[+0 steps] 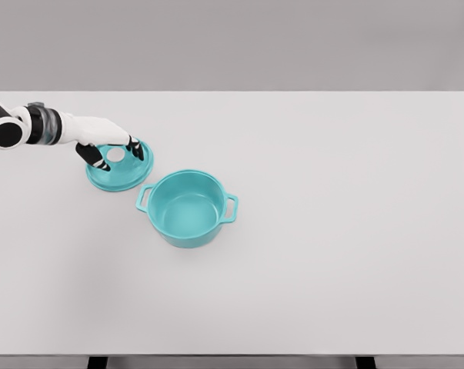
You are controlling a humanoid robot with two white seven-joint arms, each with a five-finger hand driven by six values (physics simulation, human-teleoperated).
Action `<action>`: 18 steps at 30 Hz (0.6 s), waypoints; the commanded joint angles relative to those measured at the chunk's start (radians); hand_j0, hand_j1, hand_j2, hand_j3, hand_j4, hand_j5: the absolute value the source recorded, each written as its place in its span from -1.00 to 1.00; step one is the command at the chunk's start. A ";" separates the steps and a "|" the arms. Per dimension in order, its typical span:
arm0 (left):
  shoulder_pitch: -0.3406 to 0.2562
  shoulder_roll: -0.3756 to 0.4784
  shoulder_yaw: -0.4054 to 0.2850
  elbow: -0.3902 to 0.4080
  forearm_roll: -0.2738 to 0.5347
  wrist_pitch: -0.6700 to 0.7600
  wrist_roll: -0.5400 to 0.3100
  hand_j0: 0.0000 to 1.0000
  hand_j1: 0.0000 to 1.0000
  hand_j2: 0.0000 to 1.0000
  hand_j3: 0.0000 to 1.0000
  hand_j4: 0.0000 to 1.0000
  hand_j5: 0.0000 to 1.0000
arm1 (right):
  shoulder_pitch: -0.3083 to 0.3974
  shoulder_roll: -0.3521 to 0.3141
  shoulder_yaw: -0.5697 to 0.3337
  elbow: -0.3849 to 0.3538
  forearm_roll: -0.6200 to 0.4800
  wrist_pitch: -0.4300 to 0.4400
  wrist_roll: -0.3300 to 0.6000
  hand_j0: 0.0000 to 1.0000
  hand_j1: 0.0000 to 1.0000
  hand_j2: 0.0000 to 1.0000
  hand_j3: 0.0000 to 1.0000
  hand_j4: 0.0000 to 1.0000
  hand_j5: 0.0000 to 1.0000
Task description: Cover the pot with left arm
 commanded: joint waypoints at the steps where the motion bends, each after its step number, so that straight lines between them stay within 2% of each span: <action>1: 0.000 0.000 0.002 0.002 -0.019 0.003 0.000 0.46 0.46 0.46 0.46 0.46 0.46 | 0.000 0.000 0.000 0.000 0.000 0.000 0.000 1.00 1.00 1.00 1.00 1.00 1.00; 3: 0.000 0.000 0.002 0.002 -0.019 0.006 0.000 0.34 0.34 0.34 0.34 0.34 0.34 | 0.000 0.000 0.000 0.000 0.000 0.000 0.000 1.00 1.00 1.00 1.00 1.00 1.00; 10: 0.000 0.000 0.002 0.002 -0.019 0.004 0.000 0.26 0.26 0.26 0.26 0.26 0.26 | 0.000 0.000 0.000 0.000 0.000 0.000 0.001 1.00 1.00 1.00 1.00 1.00 1.00; 18: -0.002 0.003 0.000 0.001 -0.019 0.001 0.000 0.05 0.05 0.05 0.05 0.05 0.05 | 0.000 0.000 0.000 0.000 0.000 0.000 0.000 1.00 1.00 1.00 1.00 1.00 1.00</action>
